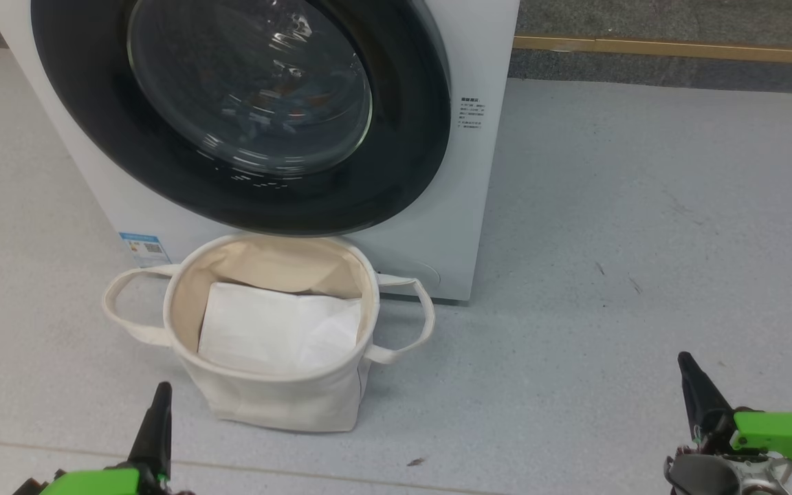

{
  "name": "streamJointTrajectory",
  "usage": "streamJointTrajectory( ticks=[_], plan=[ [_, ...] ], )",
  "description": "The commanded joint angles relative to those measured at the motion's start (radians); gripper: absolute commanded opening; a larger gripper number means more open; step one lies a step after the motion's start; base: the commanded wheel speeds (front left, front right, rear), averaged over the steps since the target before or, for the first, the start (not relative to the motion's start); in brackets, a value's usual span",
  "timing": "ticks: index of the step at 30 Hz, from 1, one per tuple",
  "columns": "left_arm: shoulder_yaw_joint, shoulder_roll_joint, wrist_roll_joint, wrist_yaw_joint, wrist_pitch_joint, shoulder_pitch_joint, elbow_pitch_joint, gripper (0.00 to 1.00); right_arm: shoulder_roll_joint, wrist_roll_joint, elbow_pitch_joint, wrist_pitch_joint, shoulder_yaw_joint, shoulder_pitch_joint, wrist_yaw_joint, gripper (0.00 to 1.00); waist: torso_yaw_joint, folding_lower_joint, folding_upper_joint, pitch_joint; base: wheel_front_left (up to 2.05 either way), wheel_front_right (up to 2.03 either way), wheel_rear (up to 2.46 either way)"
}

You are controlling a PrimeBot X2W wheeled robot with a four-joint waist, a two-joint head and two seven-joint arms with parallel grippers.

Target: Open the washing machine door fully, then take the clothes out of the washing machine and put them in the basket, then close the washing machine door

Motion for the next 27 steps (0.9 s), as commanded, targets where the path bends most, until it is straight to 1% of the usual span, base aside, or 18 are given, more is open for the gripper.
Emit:
streamJointTrajectory(
  ticks=[1,27],
  plan=[
    [0.033,0.006,-0.004,-0.007,0.008,-0.046,-0.037,0.0,-0.006,0.006,-0.038,0.007,0.019,-0.015,0.0,0.0,0.0,0.0,-0.0001,0.0,0.0,0.0,0.0],
    [0.033,0.006,-0.004,-0.007,0.008,-0.046,-0.037,0.0,-0.006,0.006,-0.038,0.007,0.019,-0.015,0.0,0.0,0.0,0.0,-0.0001,0.0,0.0,0.0,0.0]
  ],
)
